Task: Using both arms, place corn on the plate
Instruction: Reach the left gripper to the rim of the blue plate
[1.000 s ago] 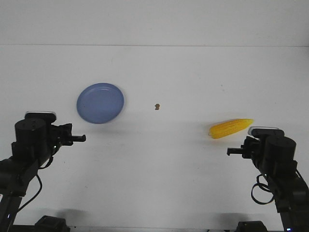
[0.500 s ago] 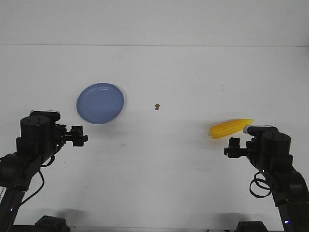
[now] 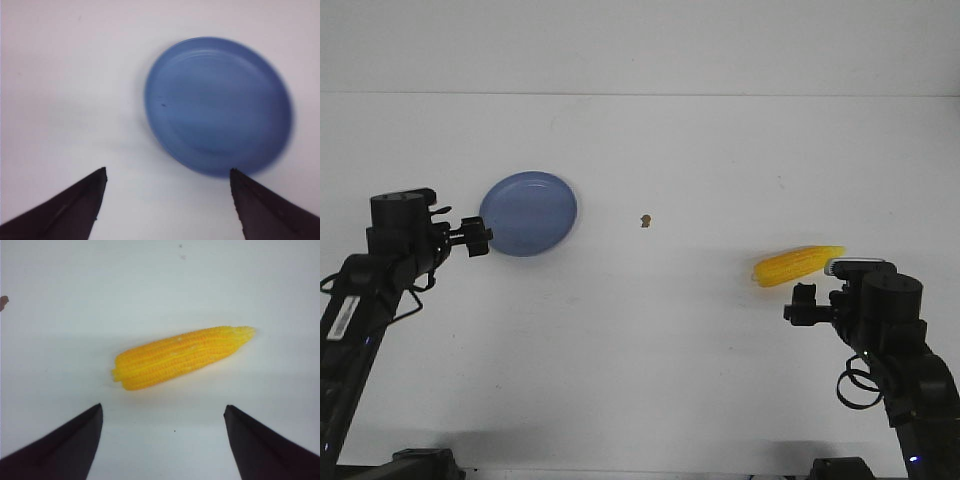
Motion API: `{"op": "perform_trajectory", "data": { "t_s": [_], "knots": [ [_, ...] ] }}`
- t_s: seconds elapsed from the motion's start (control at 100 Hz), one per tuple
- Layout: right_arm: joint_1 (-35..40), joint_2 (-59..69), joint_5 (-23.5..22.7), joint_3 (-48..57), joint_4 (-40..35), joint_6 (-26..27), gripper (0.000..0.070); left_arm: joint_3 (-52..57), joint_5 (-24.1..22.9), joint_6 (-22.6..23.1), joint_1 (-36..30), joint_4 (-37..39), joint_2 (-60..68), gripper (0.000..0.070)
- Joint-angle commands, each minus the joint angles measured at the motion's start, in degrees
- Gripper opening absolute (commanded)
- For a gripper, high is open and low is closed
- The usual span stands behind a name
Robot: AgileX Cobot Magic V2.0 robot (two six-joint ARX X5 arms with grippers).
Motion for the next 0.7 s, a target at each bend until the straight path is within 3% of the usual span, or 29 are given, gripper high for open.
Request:
{"op": "perform_trajectory", "data": {
  "t_s": [0.0, 0.1, 0.38, 0.69],
  "knots": [
    [0.04, 0.33, 0.04, 0.94, 0.55, 0.39, 0.0512, 2.73, 1.55, -0.83, 1.09, 1.16, 5.92, 0.0517],
    [0.04, 0.33, 0.02, 0.94, 0.52, 0.39, 0.0512, 6.38, 4.37, -1.03, 2.12, 2.69, 13.94, 0.0516],
    [0.04, 0.33, 0.02, 0.94, 0.22, 0.39, 0.0512, 15.89, 4.42, -1.4, 2.45, 2.69, 31.52, 0.0517],
    [0.04, 0.33, 0.02, 0.94, -0.72, 0.39, 0.0512, 16.92, 4.39, -1.44, 2.45, 3.17, 37.05, 0.0503]
  ]
}}
